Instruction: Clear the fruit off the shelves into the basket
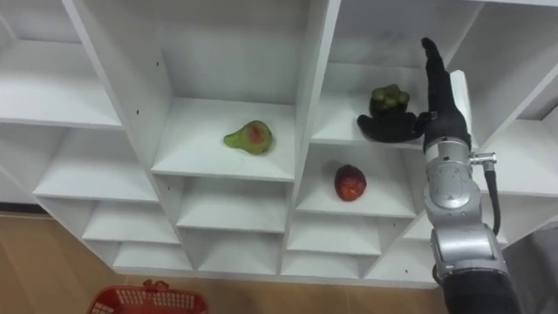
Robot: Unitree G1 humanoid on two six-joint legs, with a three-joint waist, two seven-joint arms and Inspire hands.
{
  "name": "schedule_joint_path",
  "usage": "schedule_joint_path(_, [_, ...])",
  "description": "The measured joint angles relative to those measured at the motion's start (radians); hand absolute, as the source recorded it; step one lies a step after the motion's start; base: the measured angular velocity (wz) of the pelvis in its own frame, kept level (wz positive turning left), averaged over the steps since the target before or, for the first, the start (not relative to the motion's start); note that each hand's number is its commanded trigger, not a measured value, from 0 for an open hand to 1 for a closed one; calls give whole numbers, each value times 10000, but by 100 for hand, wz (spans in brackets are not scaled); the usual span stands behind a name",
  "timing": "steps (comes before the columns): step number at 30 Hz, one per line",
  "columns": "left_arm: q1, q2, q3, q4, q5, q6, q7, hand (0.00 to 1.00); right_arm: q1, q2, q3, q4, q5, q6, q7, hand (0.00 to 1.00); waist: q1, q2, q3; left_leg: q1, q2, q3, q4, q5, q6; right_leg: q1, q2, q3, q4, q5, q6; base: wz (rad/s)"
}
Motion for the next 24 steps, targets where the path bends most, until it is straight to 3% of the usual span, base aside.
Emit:
schedule_joint_path(8, [-2,1,-6,56,-5,4,6,100,-242,-280,2,801,294,-1,408,0,9,22,27,15,-13,-20,-3,56,3,27,-18,-33,5,4,-7,0])
schedule_joint_path(24, [-32,13,-11,70,-65,35,2,100,-250,-310,87,911,662,-2,767,0,-23,-35,59,-60,-35,-96,-27,75,13,33,-28,-87,17,11,-18,0])
